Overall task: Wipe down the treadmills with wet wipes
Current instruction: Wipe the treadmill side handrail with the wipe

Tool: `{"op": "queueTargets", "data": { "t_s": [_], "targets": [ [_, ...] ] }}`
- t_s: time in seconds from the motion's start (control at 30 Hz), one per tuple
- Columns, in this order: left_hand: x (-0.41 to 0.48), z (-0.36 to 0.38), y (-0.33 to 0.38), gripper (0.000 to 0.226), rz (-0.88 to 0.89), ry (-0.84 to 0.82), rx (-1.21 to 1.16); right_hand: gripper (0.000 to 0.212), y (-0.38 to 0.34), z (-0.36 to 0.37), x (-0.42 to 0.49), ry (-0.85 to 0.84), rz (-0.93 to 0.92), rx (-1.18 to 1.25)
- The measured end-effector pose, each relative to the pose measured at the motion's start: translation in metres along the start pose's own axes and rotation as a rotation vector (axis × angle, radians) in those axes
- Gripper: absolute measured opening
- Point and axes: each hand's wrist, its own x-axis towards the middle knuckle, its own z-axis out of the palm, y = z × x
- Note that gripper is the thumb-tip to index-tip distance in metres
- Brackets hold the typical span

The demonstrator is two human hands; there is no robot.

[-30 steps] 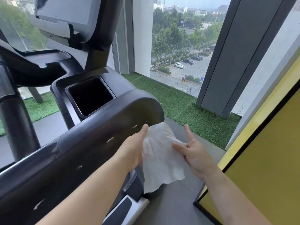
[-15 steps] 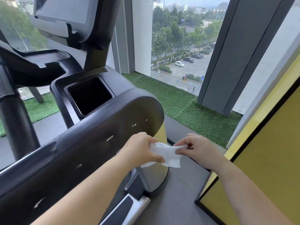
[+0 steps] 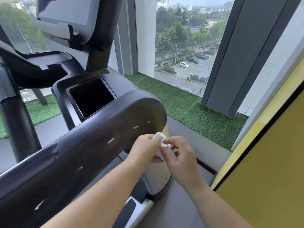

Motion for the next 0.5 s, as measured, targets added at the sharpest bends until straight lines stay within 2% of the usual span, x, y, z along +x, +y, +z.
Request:
{"op": "queueTargets", "data": {
  "t_s": [0.07,0.1,0.2,0.3,0.37,0.43,0.5],
  "targets": [
    [-0.002,-0.004,0.007,0.029,-0.131,-0.049,-0.207,0.022,0.003,0.004,-0.003,-0.019,-0.023,0.008],
    [-0.003,-0.006,0.010,0.034,-0.158,-0.070,-0.215,0.028,0.005,0.006,-0.003,-0.009,-0.030,-0.011],
    [-0.005,-0.006,0.017,0.037,-0.167,-0.145,-0.132,0.020,0.005,0.011,0.001,0.054,-0.033,0.010],
    [-0.002,-0.011,0.025,0.034,-0.142,-0.190,-0.006,0.012,0.002,0.013,0.009,0.090,0.062,0.193],
    [0.001,-0.021,0.031,0.031,-0.018,-0.072,0.178,0.017,0.006,0.016,0.020,0.121,0.252,0.352],
    [0.006,-0.037,0.033,0.032,0.273,0.131,0.545,0.025,0.018,0.025,0.037,0.220,0.408,0.416],
    [0.009,-0.054,0.035,0.031,0.558,0.354,0.856,0.024,0.032,0.037,0.059,0.348,0.486,0.429]
  ]
}}
